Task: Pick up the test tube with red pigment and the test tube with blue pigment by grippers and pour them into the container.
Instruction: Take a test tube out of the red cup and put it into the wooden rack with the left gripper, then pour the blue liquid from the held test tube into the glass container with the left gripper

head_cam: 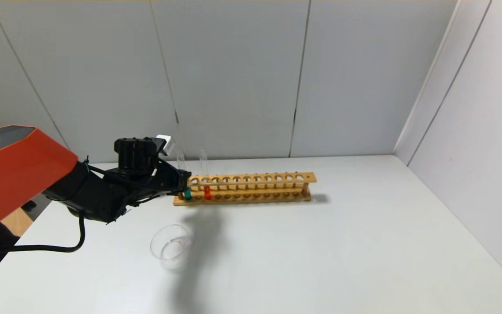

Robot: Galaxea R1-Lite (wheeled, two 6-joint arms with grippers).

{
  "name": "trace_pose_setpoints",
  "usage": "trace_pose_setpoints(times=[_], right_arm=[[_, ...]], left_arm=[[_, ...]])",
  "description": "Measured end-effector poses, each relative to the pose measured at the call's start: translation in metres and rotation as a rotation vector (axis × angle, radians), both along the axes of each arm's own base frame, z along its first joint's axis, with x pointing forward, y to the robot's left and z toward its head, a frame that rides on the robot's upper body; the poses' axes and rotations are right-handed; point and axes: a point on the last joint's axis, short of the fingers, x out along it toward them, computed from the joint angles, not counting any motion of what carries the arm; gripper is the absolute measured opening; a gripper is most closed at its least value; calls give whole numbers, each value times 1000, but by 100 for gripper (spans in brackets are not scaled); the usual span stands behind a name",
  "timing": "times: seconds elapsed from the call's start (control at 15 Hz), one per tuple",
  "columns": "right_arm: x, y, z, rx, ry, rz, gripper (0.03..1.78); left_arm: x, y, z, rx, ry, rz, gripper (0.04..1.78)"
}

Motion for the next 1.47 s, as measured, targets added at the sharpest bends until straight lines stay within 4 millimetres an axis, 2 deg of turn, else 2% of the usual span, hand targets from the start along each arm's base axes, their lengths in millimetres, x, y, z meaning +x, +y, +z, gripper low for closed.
trace_pose_setpoints(times=[0.27,0.47,0.6,0.8,1.13,1.33,1.47], right_arm=[[0,0,0,0,0,0,175],[0,0,0,0,0,0,175],[0,0,0,0,0,0,175],[0,0,0,0,0,0,175],[0,0,0,0,0,0,175],[0,0,0,0,0,0,175],[0,0,0,0,0,0,175]], left_arm=[[-1,-1,2,0,-4,0,32],[-4,0,14,-3,-38,-2,32],[-8,1,32,-8,-79,-5,32],[-19,5,70,-16,-134,-2,32],[-56,15,139,-20,-181,10,32],[-90,26,167,-19,-194,21,32],[-115,35,176,-2,-200,29,32]])
